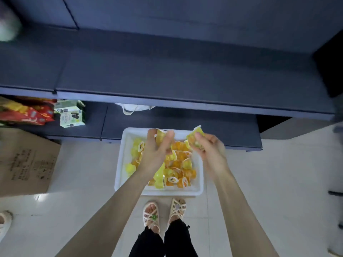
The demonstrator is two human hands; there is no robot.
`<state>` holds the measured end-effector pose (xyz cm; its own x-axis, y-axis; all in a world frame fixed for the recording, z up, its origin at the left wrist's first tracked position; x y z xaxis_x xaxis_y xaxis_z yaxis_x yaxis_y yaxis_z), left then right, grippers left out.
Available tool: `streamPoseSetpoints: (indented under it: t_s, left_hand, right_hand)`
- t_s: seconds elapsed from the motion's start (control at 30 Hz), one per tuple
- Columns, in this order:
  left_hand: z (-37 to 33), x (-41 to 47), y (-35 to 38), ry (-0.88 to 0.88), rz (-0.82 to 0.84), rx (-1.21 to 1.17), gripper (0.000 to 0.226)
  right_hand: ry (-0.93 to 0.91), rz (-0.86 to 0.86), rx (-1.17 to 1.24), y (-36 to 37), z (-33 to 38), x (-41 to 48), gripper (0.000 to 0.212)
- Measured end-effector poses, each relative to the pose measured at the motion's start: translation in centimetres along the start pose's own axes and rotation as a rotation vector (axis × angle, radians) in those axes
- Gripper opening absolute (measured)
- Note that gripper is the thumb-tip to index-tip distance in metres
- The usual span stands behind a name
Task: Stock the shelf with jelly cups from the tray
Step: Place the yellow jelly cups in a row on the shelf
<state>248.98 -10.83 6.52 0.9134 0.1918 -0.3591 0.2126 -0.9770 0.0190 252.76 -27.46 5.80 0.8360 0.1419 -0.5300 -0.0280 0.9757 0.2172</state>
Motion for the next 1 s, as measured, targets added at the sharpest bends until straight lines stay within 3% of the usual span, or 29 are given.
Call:
streamPoseSetpoints:
  t_s: [0.1,0.23,0.53,0.67,0.83,1.0]
  left_hand:
    - [-8.2,-1.7,0.8,0.136,0.06,-0.038,0.025]
    - [-18.0,-3.2,1.7,0.29,0.13,-0.017,0.024]
    - [-37.0,-3.6,3.3,0.593,0.176,-0.019,0.025]
    - [-42.9,-1.9,4.5,0.725,0.119,0.07,0.028]
    - [-47.6,2.9,6.5,0.758,0.045,0.137,0.05]
    - [-50.6,9.0,8.7,0.76,-0.072,0.328,0.039]
  right_hand:
    - [-0.145,0.046,0.012,1.6,7.5,-3.6,0.039]
    - [-0.321,0.12,-0.021,3.2,17.1,-7.4,0.041]
    - [-0.667,0.024,-0.285,5.0,36.2,-12.6,0.035]
    - [-0.779,-0.01,-0.336,5.2,43.0,-11.8,0.039]
    - [-0.848,-0.041,-0.478,4.9,49.4,-7.7,0.04]
    - [-0.85,-0.028,-0.628,4.4,54.3,-1.9,0.046]
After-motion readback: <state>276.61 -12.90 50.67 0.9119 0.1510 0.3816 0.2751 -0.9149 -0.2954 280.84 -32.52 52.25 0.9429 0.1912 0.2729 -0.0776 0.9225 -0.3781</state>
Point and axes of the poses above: each hand's wrist, its own x-axis towards the middle knuckle, its own y-axis out of the palm, z = x × y, the point moved 7 cm from there along x, towards the middle knuckle, and after that the axes turned 5 degrees about z, right-handed, at the moved point
